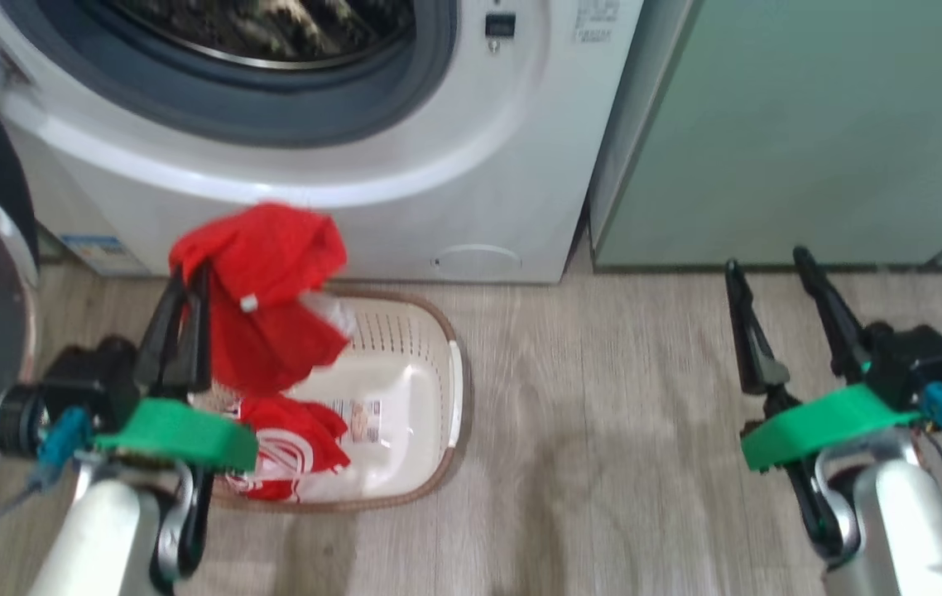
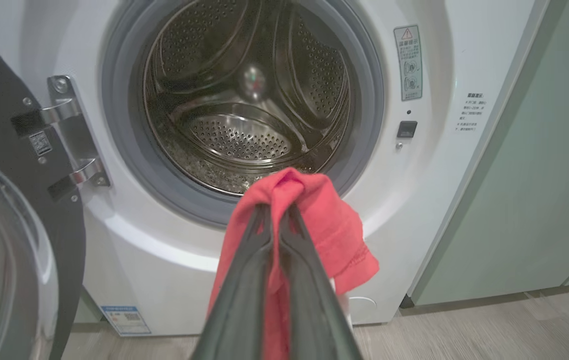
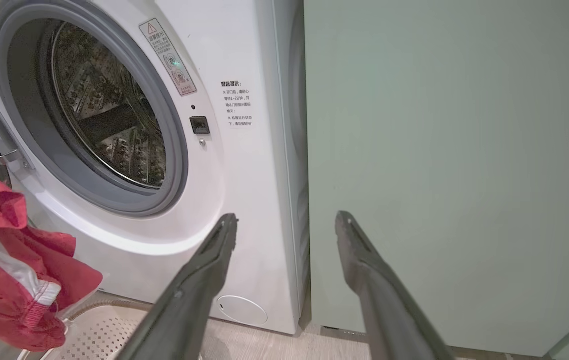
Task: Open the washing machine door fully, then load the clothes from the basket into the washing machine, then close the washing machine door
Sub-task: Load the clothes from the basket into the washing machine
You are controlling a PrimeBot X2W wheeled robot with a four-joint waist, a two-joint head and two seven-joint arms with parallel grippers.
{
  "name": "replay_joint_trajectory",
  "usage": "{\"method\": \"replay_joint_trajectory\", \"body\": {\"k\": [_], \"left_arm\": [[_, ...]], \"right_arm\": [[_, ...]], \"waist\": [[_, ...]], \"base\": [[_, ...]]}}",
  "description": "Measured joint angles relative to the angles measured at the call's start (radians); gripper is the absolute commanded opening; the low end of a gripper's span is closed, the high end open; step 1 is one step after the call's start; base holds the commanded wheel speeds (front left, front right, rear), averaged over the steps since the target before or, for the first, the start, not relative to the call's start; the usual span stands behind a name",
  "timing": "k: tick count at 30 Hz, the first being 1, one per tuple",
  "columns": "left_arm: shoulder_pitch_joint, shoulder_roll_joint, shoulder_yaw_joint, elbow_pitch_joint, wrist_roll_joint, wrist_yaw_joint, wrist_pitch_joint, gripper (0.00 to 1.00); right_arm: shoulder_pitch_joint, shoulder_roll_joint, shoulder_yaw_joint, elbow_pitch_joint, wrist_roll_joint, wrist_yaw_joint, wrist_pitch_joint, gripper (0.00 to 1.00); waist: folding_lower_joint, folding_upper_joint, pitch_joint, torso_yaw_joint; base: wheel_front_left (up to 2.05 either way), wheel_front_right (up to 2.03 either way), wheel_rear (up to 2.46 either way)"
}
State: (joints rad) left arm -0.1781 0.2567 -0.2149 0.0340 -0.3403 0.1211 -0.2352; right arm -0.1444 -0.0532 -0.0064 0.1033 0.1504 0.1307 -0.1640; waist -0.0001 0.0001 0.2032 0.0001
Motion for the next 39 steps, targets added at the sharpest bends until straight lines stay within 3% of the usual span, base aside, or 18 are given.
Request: {"method": "replay_joint_trajectory", "body": {"k": [13,39], "left_arm": [[0.176,0.015,-0.009,-0.099,0.007,0.056,0.059,0.0],[0.201,0.024,-0.01,-0.11,-0.01,0.074,0.072,0.0]], "right_arm": [[0.124,0.001,-0.014,-0.064,0.008,0.0,0.056,1.0],[0.156,0.001,-0.002,-0.075,0.017,0.0,0.072,1.0]], "waist": [[0.0,0.0,-0.126,-0.011],[0.0001,0.0,-0.136,-0.011]], "base": [[0.0,0.0,0.0],[0.0,0.0,0.0]]}}
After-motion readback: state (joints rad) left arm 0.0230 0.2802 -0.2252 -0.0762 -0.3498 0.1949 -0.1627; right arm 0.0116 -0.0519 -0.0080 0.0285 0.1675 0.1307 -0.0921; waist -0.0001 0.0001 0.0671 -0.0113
